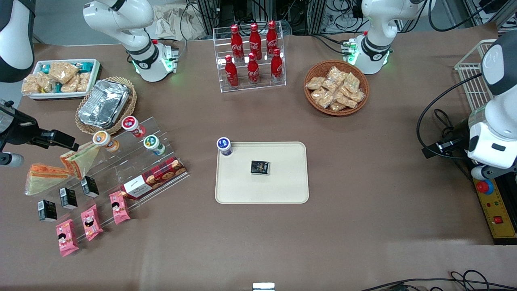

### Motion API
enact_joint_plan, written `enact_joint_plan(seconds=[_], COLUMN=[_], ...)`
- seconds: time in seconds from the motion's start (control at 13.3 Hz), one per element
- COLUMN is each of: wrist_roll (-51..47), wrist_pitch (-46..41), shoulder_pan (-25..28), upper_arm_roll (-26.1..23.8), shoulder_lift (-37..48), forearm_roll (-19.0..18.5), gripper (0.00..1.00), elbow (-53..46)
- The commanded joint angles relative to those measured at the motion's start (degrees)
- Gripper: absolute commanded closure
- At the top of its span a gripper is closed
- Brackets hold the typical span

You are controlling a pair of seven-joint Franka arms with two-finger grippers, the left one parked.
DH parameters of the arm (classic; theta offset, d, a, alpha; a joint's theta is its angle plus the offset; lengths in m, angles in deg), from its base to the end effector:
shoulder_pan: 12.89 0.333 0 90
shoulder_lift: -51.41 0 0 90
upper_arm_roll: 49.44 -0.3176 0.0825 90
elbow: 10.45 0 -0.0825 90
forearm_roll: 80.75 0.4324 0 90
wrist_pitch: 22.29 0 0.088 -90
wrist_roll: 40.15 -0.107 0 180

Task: Place sandwich on tray
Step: 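Move the right gripper toward the wrapped sandwiches on the acrylic rack, then close the right gripper on the upright wrapped triangular sandwich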

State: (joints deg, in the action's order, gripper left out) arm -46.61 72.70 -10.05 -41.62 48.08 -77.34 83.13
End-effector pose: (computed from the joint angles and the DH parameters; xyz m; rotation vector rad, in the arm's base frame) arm 0.6226 -0.0464 0.5657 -3.0740 0.3173 0.0519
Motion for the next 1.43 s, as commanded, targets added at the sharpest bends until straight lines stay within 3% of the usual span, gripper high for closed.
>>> enact_joint_plan(seconds=[0.0,0.3,0.67,0.97,1.35], wrist_roll=[-8.0,-11.11,-10.59,-15.48,-17.97], wrist_pitch=[-1.47,-0.68,0.9,3.45,12.14], shoulder_pan=[-0.91,-2.92,-9.68,-12.5,-15.31], upper_arm_roll=[-0.34,1.24,1.42,1.5,1.59], shoulder_lift=[-1.86,-3.27,-7.21,-9.33,-12.49], forearm_roll=[-0.95,-1.39,-1.3,1.6,1.69], gripper=[0.02,0.02,0.02,0.02,0.02], elbow=[-1.72,-1.72,-1.72,-1.46,0.9])
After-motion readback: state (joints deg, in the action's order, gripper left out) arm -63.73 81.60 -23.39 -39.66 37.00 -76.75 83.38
